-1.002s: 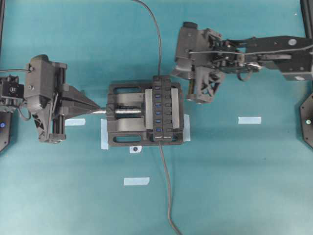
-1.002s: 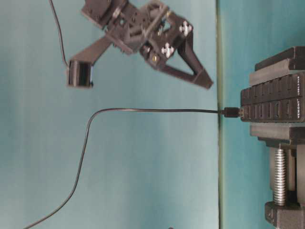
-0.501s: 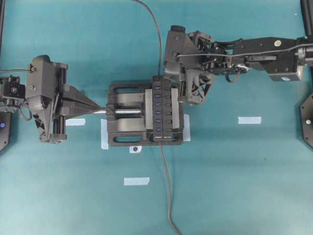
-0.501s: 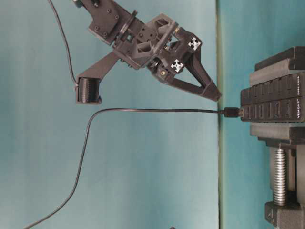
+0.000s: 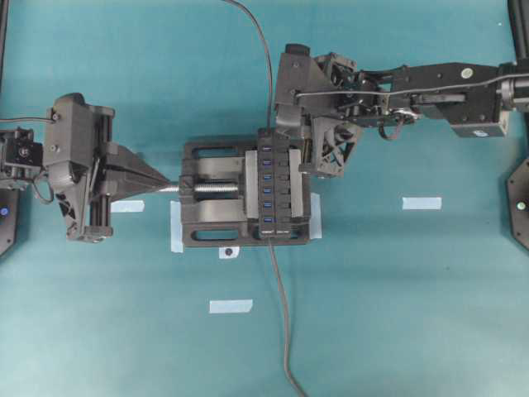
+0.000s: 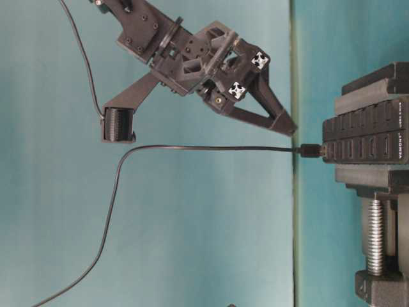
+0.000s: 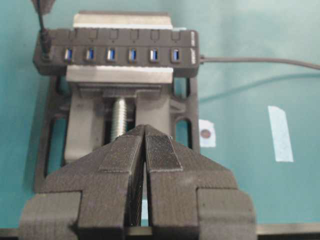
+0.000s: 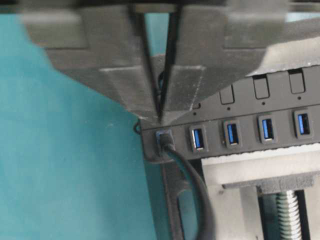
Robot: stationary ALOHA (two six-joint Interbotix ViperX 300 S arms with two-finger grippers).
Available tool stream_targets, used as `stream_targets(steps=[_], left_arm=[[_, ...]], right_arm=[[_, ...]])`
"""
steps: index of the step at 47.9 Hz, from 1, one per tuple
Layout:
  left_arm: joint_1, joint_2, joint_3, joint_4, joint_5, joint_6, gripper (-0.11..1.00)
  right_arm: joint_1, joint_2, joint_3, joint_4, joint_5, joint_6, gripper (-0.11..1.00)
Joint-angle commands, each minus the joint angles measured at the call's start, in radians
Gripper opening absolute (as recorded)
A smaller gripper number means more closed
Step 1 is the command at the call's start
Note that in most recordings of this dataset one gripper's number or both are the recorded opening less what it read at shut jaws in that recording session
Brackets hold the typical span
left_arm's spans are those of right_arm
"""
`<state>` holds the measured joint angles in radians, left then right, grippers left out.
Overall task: Insert the USB into the second port from the front of the fixed hub.
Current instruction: 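Move the right gripper over the hub toward the black USB cable plug, then grasp the black USB plug with the right gripper and pull it out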
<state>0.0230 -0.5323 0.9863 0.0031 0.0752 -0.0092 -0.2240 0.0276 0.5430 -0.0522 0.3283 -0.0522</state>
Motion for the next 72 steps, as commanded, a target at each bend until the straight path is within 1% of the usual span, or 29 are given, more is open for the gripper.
stream_targets(steps=[1, 5, 12, 14, 15, 17, 23, 41, 64, 68, 72], left_arm=[[-0.002, 0.000, -0.025, 0.002, -0.006, -0.002, 0.00], [-0.003, 0.006, -0.026, 0.002, -0.006, -0.002, 0.00], [-0.006, 0.018, -0.029, 0.002, -0.006, -0.002, 0.00], [-0.006, 0.021, -0.028, 0.002, -0.006, -0.002, 0.00], [-0.006, 0.023, -0.029, 0.002, -0.006, -0.002, 0.00], [-0.005, 0.026, -0.029, 0.002, -0.006, -0.002, 0.00], [-0.006, 0.029, -0.029, 0.002, -0.006, -0.002, 0.00], [-0.009, 0.029, -0.029, 0.002, -0.006, -0.002, 0.00], [-0.011, 0.029, -0.026, 0.002, -0.006, -0.002, 0.00], [-0.012, 0.029, -0.028, 0.002, -0.006, -0.002, 0.00], [-0.011, 0.029, -0.029, 0.002, -0.008, -0.002, 0.00]], right_arm=[[0.006, -0.014, -0.023, -0.002, -0.006, -0.011, 0.24], [0.014, -0.014, -0.023, 0.000, -0.018, -0.018, 0.42], [0.023, -0.009, -0.017, 0.000, -0.041, -0.035, 0.82], [0.023, -0.009, -0.017, 0.000, -0.044, -0.037, 0.90], [0.023, -0.009, -0.018, -0.002, -0.046, -0.037, 0.92], [0.023, -0.006, -0.018, -0.002, -0.048, -0.035, 0.92], [0.021, 0.005, -0.023, 0.000, -0.051, -0.032, 0.87], [0.017, 0.046, -0.031, 0.000, -0.135, -0.025, 0.86], [0.014, 0.060, -0.029, 0.002, -0.140, -0.025, 0.84], [0.011, 0.061, -0.029, 0.003, -0.141, -0.023, 0.81], [0.009, 0.061, -0.031, 0.006, -0.143, -0.023, 0.74]])
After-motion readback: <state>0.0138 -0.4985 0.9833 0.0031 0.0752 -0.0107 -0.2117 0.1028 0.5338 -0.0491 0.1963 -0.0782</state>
